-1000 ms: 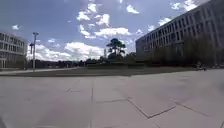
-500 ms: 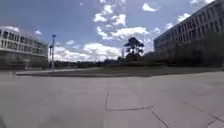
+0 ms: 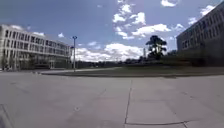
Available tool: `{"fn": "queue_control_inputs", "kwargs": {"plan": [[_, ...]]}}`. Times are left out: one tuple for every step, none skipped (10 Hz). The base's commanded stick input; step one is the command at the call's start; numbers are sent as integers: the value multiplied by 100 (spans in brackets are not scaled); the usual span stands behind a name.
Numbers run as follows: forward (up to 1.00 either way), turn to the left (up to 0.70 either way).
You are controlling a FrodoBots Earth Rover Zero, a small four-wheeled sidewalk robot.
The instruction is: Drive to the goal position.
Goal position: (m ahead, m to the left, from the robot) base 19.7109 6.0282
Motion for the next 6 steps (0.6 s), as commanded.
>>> {"fn": "queue_control_inputs", "kwargs": {"plan": [[70,35],[70,35],[70,35],[70,35],[70,35],[70,35]]}}
